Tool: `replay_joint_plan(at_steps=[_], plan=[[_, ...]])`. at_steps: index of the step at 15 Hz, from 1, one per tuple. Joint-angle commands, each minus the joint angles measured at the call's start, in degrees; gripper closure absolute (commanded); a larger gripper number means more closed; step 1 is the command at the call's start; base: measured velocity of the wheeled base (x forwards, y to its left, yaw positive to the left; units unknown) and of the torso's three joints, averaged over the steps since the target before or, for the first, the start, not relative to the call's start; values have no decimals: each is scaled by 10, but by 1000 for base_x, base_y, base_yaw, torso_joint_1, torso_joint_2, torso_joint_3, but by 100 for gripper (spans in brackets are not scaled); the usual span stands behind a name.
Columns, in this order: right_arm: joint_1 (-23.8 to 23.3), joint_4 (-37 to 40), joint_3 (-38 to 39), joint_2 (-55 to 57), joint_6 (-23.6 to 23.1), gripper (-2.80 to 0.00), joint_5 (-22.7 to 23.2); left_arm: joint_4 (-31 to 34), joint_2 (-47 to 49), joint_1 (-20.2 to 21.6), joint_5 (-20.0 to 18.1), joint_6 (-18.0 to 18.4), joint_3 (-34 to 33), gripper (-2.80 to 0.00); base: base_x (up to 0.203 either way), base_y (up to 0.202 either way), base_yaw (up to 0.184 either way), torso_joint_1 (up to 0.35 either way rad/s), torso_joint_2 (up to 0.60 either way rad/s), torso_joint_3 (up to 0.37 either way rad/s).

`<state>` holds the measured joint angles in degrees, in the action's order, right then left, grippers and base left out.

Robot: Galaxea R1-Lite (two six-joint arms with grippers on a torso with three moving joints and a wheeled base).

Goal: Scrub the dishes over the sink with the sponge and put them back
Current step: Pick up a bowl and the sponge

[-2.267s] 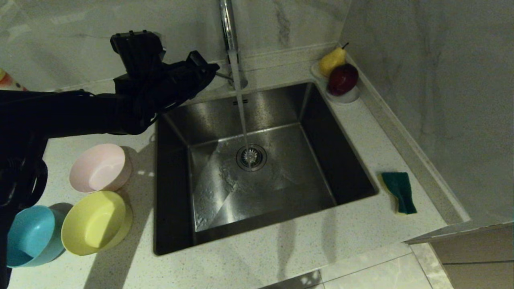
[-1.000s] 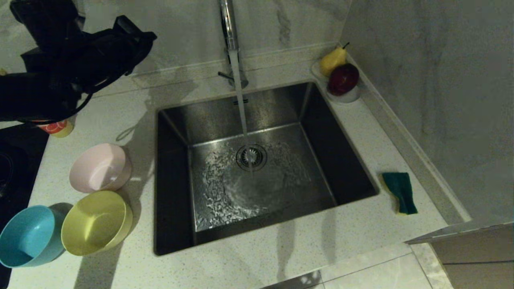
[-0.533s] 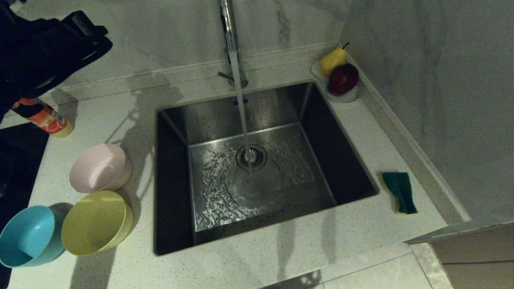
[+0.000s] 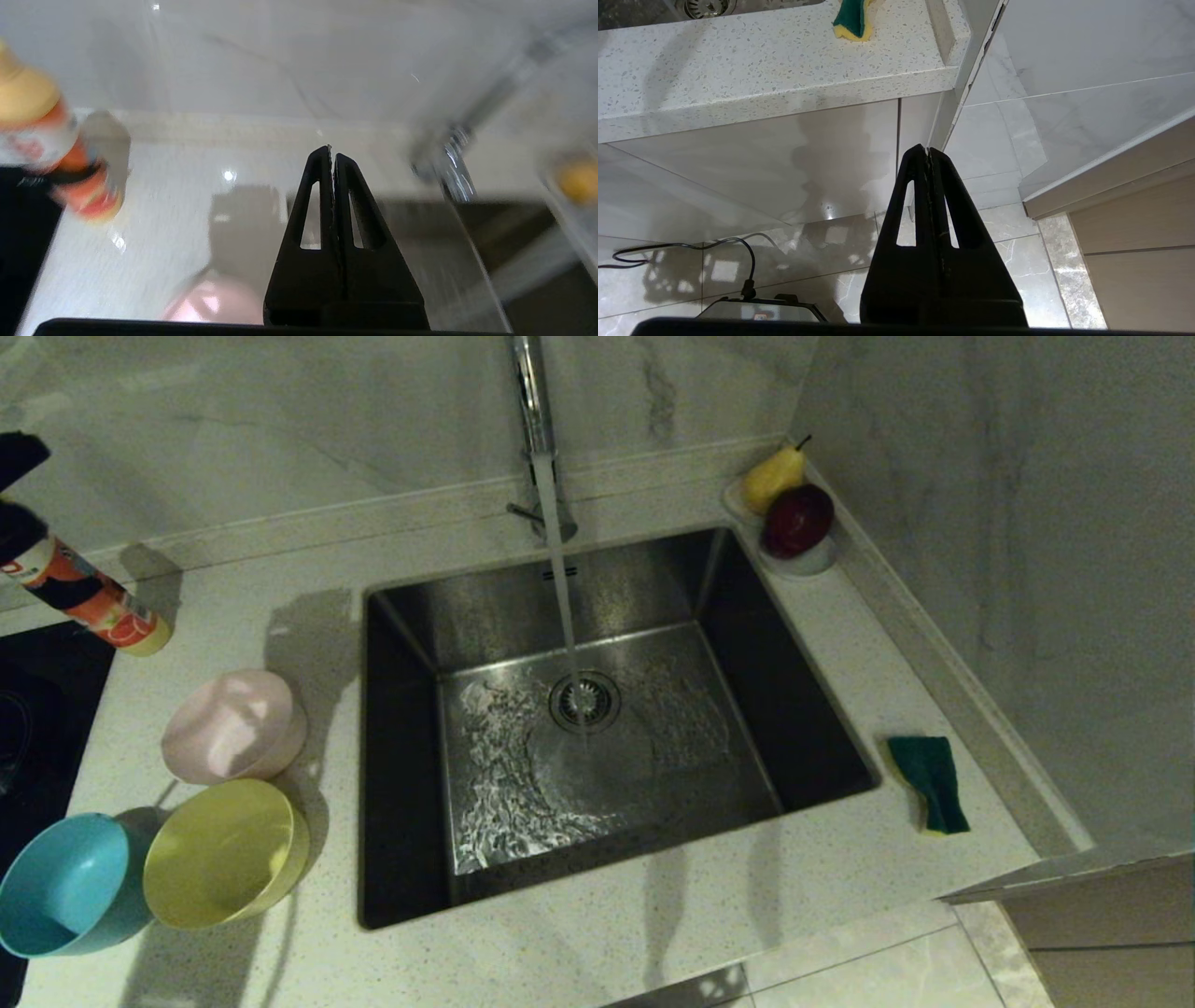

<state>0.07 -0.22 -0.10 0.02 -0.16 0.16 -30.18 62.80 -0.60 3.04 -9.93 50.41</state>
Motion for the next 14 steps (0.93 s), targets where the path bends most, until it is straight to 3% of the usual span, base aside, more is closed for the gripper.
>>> replay_joint_plan(at_steps=[1, 6, 10, 14], plan=[[0, 0, 0, 0, 0, 0, 0, 5, -161, 0, -34, 10, -99, 0, 0, 0, 0, 0, 0, 0], [0, 0, 0, 0, 0, 0, 0, 100, -356, 0, -56, 31, -211, 0, 0, 0, 0, 0, 0, 0], [0, 0, 0, 0, 0, 0, 0, 199, -515, 0, -59, 86, -277, 0, 0, 0, 0, 0, 0, 0], [0, 0, 0, 0, 0, 0, 0, 262, -629, 0, -57, 110, -408, 0, 0, 0, 0, 0, 0, 0]])
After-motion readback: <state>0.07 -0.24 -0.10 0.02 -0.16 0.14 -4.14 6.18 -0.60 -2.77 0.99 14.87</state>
